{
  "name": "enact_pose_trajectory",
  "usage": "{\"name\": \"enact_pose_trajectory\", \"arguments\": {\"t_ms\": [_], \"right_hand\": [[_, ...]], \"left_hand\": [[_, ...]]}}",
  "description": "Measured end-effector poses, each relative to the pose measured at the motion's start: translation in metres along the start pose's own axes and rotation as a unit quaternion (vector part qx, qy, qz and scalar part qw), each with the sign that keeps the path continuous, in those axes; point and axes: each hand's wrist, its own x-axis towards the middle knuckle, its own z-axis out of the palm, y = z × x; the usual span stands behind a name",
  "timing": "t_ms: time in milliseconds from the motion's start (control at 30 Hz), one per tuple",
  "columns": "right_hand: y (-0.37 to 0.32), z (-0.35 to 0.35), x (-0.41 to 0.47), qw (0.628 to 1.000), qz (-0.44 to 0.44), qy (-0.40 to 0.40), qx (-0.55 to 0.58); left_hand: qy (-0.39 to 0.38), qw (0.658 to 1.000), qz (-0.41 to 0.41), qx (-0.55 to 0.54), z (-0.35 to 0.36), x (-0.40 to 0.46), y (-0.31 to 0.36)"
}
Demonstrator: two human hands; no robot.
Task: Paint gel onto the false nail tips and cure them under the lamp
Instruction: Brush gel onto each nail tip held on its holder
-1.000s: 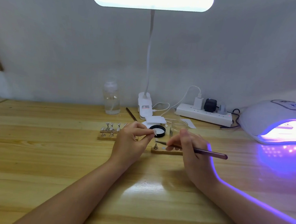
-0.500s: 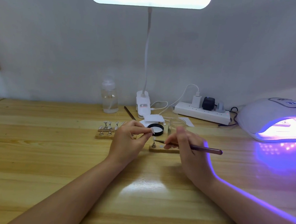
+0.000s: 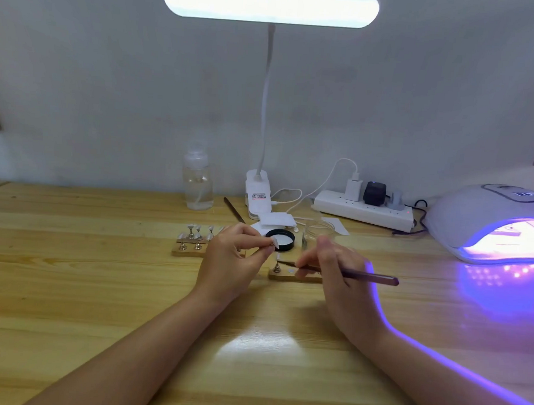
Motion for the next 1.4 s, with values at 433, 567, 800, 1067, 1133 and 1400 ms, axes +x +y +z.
{"name": "enact_pose_trajectory", "arguments": {"t_ms": [433,567,800,1067,1133,1400], "right_hand": [[0.0013,-0.0001,0.0019,0.998,-0.044,-0.004,-0.038],[0.0004,-0.0001,0.0007,1.0,0.009,0.017,0.02],[0.0023,0.0005,0.0023,1.0,0.004,-0.003,0.001],[0.0016,-0.0006,0.0012,0.998,-0.03,-0.009,-0.049],[0.0006,-0.0001,0.0009,1.0,-0.01,0.002,-0.01],[-0.0002,-0.0003,0.0014,1.0,-0.013,0.001,-0.028]], "left_hand": [[0.002,1.0,-0.002,-0.011,0.0006,0.0001,-0.0005],[-0.001,1.0,-0.002,-0.013,0.0002,0.0004,-0.0007],[-0.008,1.0,-0.001,-0.013,0.0005,0.0007,0.0001],[-0.011,1.0,-0.009,-0.016,0.001,0.0006,-0.0008],[-0.015,1.0,-0.007,-0.013,0.0012,0.0006,-0.0016],[-0.017,1.0,0.006,-0.014,0.0014,0.0009,-0.0024]]}}
